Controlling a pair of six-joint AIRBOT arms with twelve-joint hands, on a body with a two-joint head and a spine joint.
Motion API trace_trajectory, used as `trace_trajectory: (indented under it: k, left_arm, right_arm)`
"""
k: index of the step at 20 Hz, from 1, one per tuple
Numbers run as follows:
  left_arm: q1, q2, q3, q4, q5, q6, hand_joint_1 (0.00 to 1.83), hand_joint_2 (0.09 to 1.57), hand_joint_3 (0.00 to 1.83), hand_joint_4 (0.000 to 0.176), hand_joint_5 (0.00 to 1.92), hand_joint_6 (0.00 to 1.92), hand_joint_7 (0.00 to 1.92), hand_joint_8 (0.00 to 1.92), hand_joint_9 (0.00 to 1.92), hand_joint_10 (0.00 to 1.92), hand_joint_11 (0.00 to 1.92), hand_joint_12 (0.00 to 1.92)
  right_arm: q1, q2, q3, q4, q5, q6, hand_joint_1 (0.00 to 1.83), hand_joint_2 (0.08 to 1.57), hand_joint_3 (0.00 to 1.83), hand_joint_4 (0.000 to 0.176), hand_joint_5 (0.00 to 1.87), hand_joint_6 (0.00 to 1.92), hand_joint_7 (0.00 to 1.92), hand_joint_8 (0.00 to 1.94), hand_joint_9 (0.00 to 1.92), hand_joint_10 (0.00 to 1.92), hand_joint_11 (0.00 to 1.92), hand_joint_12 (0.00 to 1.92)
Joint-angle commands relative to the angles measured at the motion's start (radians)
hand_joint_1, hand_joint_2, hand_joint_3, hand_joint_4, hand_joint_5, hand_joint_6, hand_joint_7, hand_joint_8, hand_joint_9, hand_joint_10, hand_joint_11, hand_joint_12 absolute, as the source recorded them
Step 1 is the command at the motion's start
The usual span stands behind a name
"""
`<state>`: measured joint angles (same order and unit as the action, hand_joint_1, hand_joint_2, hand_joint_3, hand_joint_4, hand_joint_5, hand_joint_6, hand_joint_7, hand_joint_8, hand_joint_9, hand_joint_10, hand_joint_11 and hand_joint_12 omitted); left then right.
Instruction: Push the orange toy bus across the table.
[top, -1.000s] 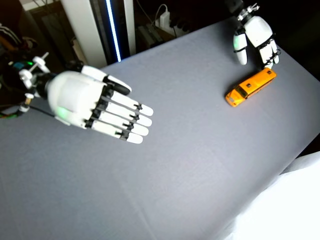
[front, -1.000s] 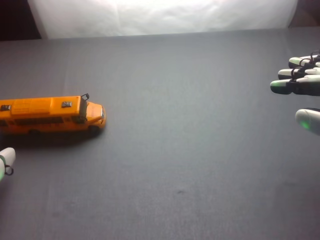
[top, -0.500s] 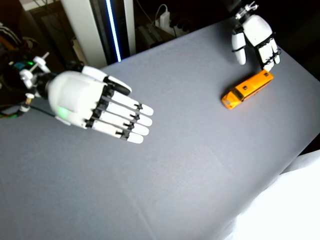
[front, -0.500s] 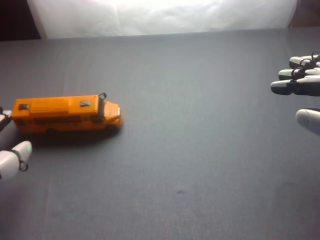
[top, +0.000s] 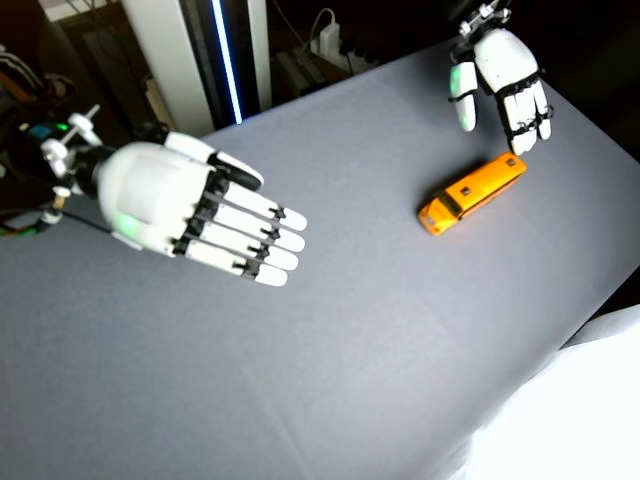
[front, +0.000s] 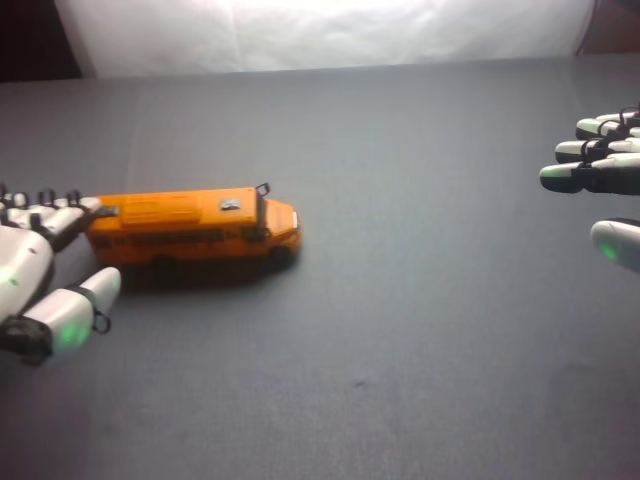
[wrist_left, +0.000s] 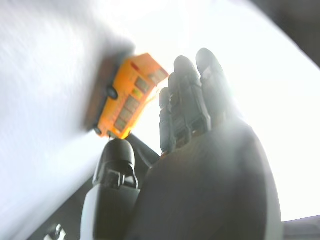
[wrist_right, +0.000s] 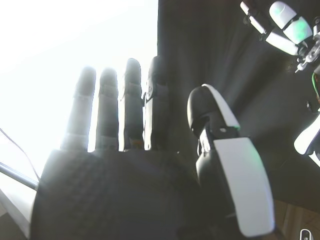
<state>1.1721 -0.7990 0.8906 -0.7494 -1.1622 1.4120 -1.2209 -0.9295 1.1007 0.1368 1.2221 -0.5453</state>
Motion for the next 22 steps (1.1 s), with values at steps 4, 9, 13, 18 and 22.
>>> trace_trajectory:
  k: [4, 9, 13, 18, 22]
  left_arm:
    - [-0.045, -0.032, 0.018, 0.079, -0.042, 0.006, 0.0, 1.48, 0.0, 0.0, 0.29, 0.01, 0.32, 0.0, 0.32, 0.0, 0.21, 0.07]
    - [-0.101, -0.049, 0.019, 0.096, -0.064, 0.046, 0.0, 1.48, 0.0, 0.0, 0.27, 0.0, 0.31, 0.0, 0.32, 0.01, 0.2, 0.07]
    - [-0.096, -0.018, -0.011, 0.09, -0.151, 0.046, 0.0, 1.48, 0.0, 0.0, 0.27, 0.01, 0.3, 0.01, 0.3, 0.01, 0.22, 0.09]
    - [-0.091, -0.004, -0.024, 0.085, -0.21, 0.047, 0.0, 1.4, 0.0, 0.0, 0.27, 0.0, 0.32, 0.0, 0.36, 0.0, 0.13, 0.08]
    - [-0.092, -0.029, 0.001, 0.084, -0.121, 0.047, 0.0, 1.47, 0.0, 0.0, 0.33, 0.0, 0.36, 0.0, 0.35, 0.0, 0.23, 0.16]
  right_arm:
    - [0.006, -0.002, 0.005, 0.012, 0.122, 0.01, 0.43, 1.44, 0.0, 0.0, 0.58, 0.0, 0.43, 0.0, 0.22, 0.0, 0.0, 0.42]
    - [0.001, -0.005, 0.006, 0.012, 0.119, 0.01, 0.44, 1.43, 0.0, 0.0, 0.59, 0.0, 0.43, 0.0, 0.22, 0.0, 0.0, 0.61]
    - [-0.004, -0.005, 0.006, 0.012, 0.119, 0.011, 0.49, 1.43, 0.0, 0.0, 0.61, 0.01, 0.46, 0.01, 0.26, 0.0, 0.0, 0.75]
    - [-0.004, -0.005, 0.007, 0.013, 0.12, 0.011, 0.41, 1.43, 0.0, 0.0, 0.59, 0.0, 0.45, 0.0, 0.22, 0.0, 0.0, 0.67]
    - [-0.002, -0.008, 0.008, 0.013, 0.12, 0.012, 0.4, 1.42, 0.0, 0.0, 0.6, 0.0, 0.45, 0.0, 0.24, 0.0, 0.0, 0.7]
